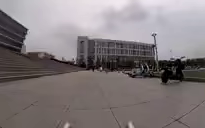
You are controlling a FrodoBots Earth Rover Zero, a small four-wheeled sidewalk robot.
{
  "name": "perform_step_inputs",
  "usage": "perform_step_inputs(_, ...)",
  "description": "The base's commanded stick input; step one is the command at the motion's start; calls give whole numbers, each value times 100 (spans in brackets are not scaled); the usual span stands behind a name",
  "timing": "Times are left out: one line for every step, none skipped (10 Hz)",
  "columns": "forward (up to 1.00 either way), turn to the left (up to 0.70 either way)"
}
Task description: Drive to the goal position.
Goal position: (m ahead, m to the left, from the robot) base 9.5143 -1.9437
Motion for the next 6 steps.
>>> perform_step_inputs(85,0)
perform_step_inputs(85,-12)
perform_step_inputs(85,-21)
perform_step_inputs(85,-18)
perform_step_inputs(85,-8)
perform_step_inputs(85,0)
